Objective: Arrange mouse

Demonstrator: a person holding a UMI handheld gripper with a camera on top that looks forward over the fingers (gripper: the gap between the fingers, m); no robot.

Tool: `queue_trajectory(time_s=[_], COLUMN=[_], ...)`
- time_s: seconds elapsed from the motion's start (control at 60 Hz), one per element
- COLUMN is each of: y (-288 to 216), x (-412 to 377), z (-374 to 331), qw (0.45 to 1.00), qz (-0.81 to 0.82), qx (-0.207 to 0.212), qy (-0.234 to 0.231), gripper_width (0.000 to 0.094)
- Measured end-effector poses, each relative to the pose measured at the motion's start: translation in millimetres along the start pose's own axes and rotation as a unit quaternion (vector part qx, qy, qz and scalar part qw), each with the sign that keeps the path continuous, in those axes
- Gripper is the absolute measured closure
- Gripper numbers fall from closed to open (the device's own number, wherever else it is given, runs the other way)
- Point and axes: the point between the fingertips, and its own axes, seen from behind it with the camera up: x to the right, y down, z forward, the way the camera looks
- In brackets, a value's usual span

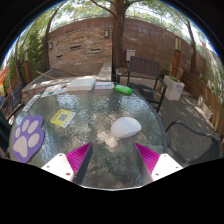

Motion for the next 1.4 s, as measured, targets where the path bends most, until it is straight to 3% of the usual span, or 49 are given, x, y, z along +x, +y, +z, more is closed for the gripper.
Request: queue_trajectory(time_s=[0.417, 0.5, 0.583, 0.8, 0.9, 1.017, 1.133, 1.2, 1.3, 1.4], y=[-50.6, -58.2, -62.6, -65.3, -94.3, -163.1, -224.6, -232.0, -189.0, -110.2], x=[10.5, 8.5, 9.8, 16.6, 16.7, -8.5, -90.1, -149.2, -257.2, -327.4], z=[98.4, 109.5, 112.1, 101.5, 66.3, -11.6, -93.8, -116.0, -106.6, -60.7], qw=[1.0, 1.0, 1.0, 0.999, 0.996, 0.988, 0.976, 0.974, 0.982, 0.994], qz=[0.03, 0.018, 0.013, -0.004, 0.013, 0.052, 0.069, 0.065, 0.052, 0.023], qx=[0.005, 0.008, 0.013, 0.011, 0.042, 0.117, 0.196, 0.213, 0.179, 0.095], qy=[-0.002, 0.005, 0.01, 0.05, 0.073, 0.089, 0.061, 0.03, -0.024, -0.049], gripper_width=[0.0154, 0.0234, 0.0451, 0.0575, 0.0597, 0.0592, 0.0582, 0.0591, 0.0599, 0.0599])
